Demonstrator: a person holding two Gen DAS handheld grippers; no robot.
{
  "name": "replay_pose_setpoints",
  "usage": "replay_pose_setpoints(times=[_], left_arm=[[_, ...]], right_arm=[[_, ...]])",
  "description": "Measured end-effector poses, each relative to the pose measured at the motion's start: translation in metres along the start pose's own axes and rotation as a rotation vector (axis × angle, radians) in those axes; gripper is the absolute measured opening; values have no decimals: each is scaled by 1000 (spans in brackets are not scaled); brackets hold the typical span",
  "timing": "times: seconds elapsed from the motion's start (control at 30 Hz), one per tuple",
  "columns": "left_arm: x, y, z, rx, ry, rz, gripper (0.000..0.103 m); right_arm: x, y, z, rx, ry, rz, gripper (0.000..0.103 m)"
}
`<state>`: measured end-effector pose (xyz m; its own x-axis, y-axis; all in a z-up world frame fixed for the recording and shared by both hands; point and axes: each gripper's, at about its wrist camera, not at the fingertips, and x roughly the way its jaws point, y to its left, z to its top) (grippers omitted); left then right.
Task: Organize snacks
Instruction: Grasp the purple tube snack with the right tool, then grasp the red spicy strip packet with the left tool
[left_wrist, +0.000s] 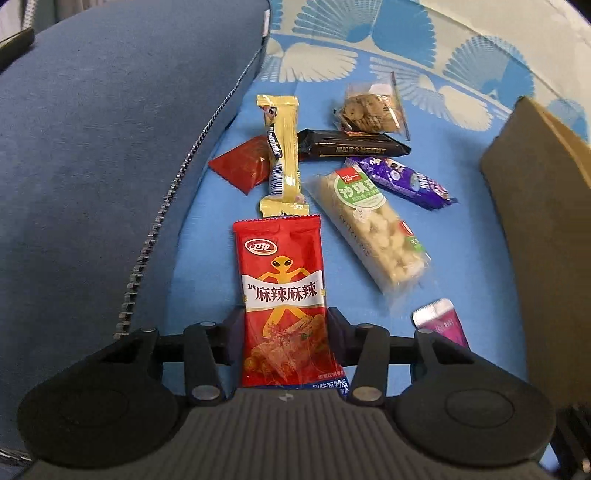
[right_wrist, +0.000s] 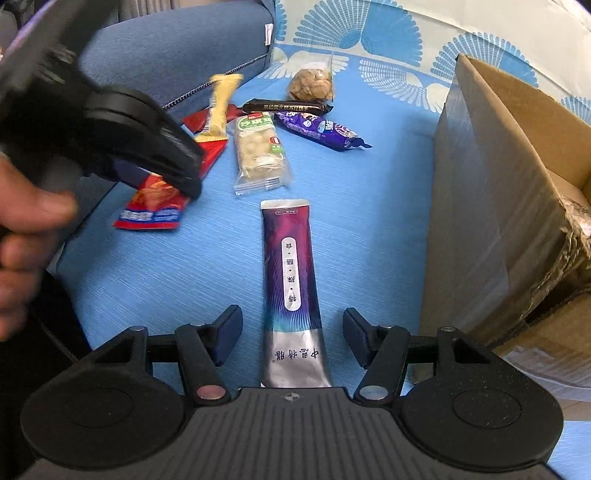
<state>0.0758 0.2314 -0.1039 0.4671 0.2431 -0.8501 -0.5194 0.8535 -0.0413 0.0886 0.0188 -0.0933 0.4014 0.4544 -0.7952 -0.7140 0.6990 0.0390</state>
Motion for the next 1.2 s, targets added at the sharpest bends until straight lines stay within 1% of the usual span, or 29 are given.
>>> replay_pose_setpoints(times=[0.03,0.1,0.13,0.17,0.2,0.23,0.27,0.33,0.37,0.5,0.6,0.7,0.8,0.87,0.93,0.97,1.1,1.17,1.2], left_arm=[[-6,2,-2,4,3,-35,51],[-15,10,-6,11,19,-128,51],[-18,11,-10,13,33,-171,51],[-19,12,-15,16,53,-213,51],[-19,11,-21,25,81,-257,51],[-19,8,-25,39,98,-284,51],[-22,6,-28,51,88,-293,51],[-30,1,-30,62,38,-274,51],[-31,0,-31,62,29,-270,51],[-27,-5,-33,58,54,-241,51],[-19,-3,-31,42,88,-243,52],[-16,3,-29,9,91,-243,53],[-16,5,-29,-7,91,-242,58],[-17,2,-29,8,90,-246,68],[-17,-4,-29,37,96,-250,74],[-16,-6,-30,52,99,-246,75],[-14,-16,-32,96,96,-217,75],[-13,-19,-33,113,93,-200,75],[-13,-20,-33,122,91,-192,74]], right_arm=[[0,0,0,-2,-2,1,59],[-2,1,-1,-3,-6,11,49],[-3,1,-1,-6,-10,14,40],[-5,1,-1,-10,-13,14,35],[-6,1,-1,-11,-17,13,35],[-7,1,0,-6,-20,15,34],[-8,1,1,0,-24,19,34],[-11,2,2,10,-38,27,34],[-11,2,3,10,-42,27,34],[-10,0,2,21,-30,27,35],[-10,-1,1,24,-31,17,36],[-12,-2,1,22,-46,16,39],[-12,-2,0,23,-55,8,40],[-11,-2,0,22,-53,6,42],[-9,-1,0,16,-51,4,42],[-9,0,0,11,-50,3,42],[-6,4,0,-9,-38,-1,42],[-5,5,-1,-23,-34,-4,34],[-6,6,-1,-27,-36,-5,34]])
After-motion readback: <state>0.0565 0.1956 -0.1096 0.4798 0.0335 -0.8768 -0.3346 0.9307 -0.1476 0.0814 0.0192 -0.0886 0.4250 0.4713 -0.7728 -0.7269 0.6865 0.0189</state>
